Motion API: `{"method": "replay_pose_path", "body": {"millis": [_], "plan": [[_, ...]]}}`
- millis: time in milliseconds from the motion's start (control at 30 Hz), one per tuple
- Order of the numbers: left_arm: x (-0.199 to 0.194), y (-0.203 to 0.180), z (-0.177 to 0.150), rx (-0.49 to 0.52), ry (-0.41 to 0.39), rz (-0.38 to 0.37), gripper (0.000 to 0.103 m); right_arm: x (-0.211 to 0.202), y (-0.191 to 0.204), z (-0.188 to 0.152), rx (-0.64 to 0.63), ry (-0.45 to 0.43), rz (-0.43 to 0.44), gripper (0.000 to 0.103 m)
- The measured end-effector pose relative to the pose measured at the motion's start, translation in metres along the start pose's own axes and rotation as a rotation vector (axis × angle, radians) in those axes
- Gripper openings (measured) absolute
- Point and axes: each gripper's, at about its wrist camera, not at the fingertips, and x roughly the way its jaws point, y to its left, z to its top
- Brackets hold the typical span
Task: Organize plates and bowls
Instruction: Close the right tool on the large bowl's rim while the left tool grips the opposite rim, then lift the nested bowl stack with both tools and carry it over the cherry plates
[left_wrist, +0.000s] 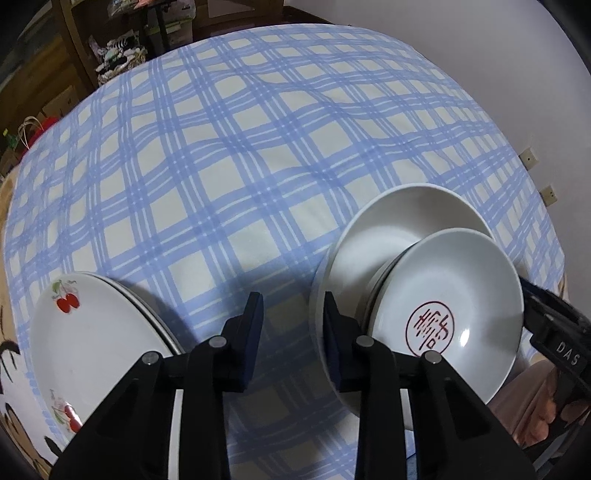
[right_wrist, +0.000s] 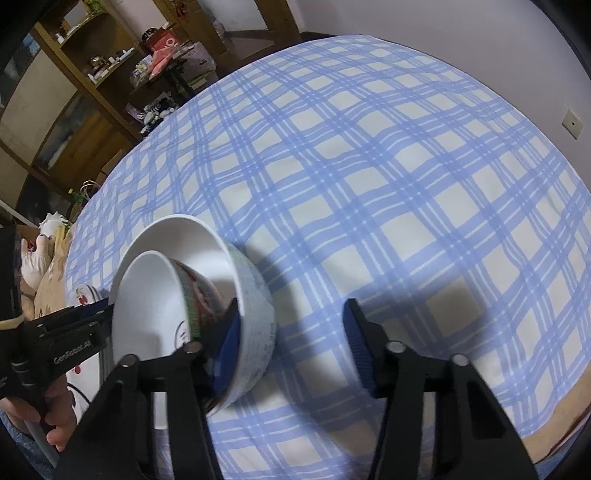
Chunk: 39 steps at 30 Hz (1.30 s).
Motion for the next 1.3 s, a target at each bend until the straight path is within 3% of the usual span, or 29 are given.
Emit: {"method": "replay_pose_path", "body": {"millis": [67, 167, 333, 433, 967, 1300], "plan": [[0.002, 0.001, 0.0, -0.016, 0.013, -0.061, 0.013, 0.0, 0.003, -0.001, -0.007, -0.002, 0.015, 0.033], [0.002, -0.004, 0.001, 0.002, 0.01, -0.056, 0.009, 0.0, 0.006, -0.002, -0.013, -0.001, 0.05, 0.02], [0.003, -0.004, 0.002, -0.03, 0.005, -0.051, 0.009, 0.003, 0.002, -0.003, 0.026, 0.007, 0.084, 0.019], [0.005, -0.001, 0.003, -0.047, 0.006, -0.072, 0.006, 0.003, 0.005, -0.003, 0.019, 0.008, 0.1, 0.012], [0.008, 0.007, 0.002, -0.103, 0.008, -0.103, 0.005, 0.003, 0.01, -0.006, 0.053, 0.006, 0.07, 0.012], [-0.003, -0.002, -0.004, -0.05, -0.03, -0.066, 0.003, -0.009, 0.016, -0.013, 0.038, -0.05, 0.038, 0.01]]}}
